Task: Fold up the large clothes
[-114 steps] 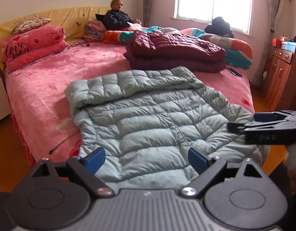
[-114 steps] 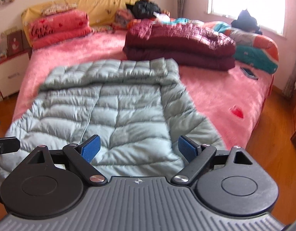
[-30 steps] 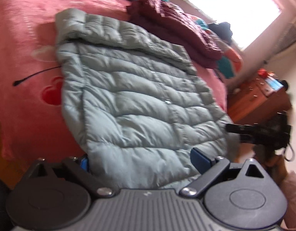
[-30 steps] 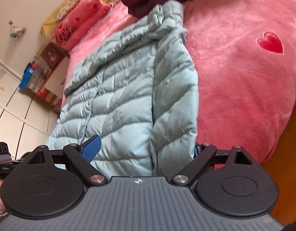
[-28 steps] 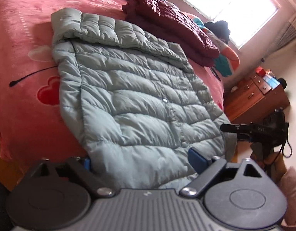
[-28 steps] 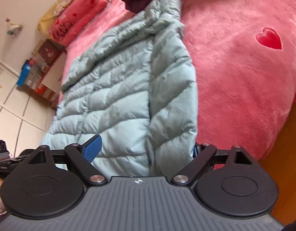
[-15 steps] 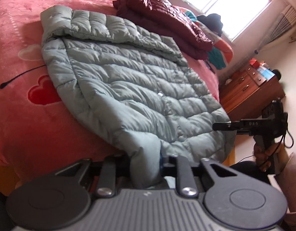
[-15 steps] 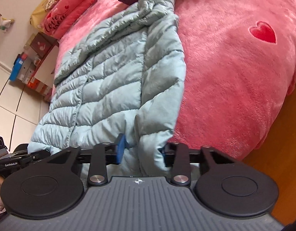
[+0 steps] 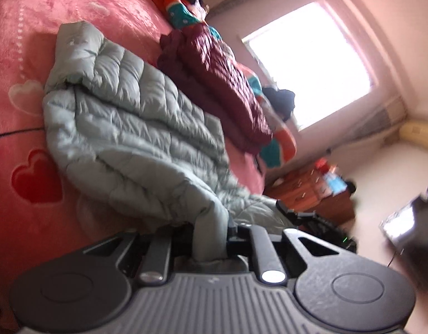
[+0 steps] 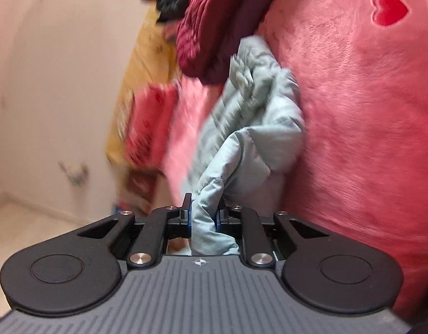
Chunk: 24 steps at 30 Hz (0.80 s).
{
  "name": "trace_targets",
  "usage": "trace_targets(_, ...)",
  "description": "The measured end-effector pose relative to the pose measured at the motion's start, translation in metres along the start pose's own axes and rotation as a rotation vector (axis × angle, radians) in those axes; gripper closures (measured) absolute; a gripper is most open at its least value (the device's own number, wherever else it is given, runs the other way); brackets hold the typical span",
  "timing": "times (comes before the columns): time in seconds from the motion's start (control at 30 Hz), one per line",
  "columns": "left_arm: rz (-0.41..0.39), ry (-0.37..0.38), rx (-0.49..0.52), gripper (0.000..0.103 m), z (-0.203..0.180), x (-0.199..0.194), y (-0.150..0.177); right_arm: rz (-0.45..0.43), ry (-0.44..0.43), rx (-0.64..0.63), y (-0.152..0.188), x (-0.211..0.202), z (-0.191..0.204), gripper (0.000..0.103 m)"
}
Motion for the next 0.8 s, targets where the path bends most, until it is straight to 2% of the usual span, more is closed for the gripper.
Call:
trace_targets(0.13,-0.059,0.006,-0.099,0.091,0.009,0.008,-0.021,-0.076,-0.052,0.135,-0.02,0.023,0.001,0.085)
trace_targets(0.37,-0.161,-0.016,-0.255,0.091,0.032,0.031,-0.064,-0.176,-0.094,0.283,-0.052,0.081,0.001,0.085)
trace_targets(0.47,-0.197,-0.047,-0.302,0.091,0.044,0.046,-0.083,-0.19,-0.091,0.321,-0.062,0.103,-0.007,0.083)
trace_targets(0.57,-0.218,-0.106,-0.356,0.088,0.062,0.062,-0.098,-0.203,-0.081,0.344,-0.07,0.125,-0.018,0.078)
trace_targets(0.6,-0.226,-0.125,-0.374,0.085,0.067,0.066,-0.102,-0.208,-0.07,0.346,-0.072,0.129,-0.023,0.068)
trace_targets(0.63,-0.232,-0.143,-0.382,0.082,0.071,0.07,-0.105,-0.213,-0.065,0.347,-0.074,0.134,-0.027,0.05)
trace_targets(0.67,-0.242,-0.165,-0.389,0.072,0.076,0.074,-0.109,-0.215,-0.065,0.352,-0.077,0.139,-0.033,0.04)
trace_targets(0.7,-0.26,-0.179,-0.4,0.061,0.08,0.075,-0.112,-0.219,-0.067,0.359,-0.079,0.142,-0.037,0.019)
trace_targets(0.73,-0.281,-0.181,-0.415,0.055,0.083,0.075,-0.114,-0.225,-0.078,0.368,-0.081,0.146,-0.042,0.008)
trace_targets(0.77,-0.299,-0.184,-0.427,0.042,0.086,0.074,-0.118,-0.226,-0.095,0.373,-0.083,0.147,-0.045,0.005)
trace_targets(0.8,-0.318,-0.185,-0.431,0.033,0.087,0.072,-0.121,-0.224,-0.109,0.373,-0.085,0.146,-0.047,0.003)
Point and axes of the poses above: each gripper's, at about its wrist camera, not at the fingertips, and x roughly the way its jaws point, z to its left, y to its underside, the point moved 1 cm from there along x, roughly the way its jaws point, and after that the axes turned 12 degrees about -z, right-handed, at the moved point
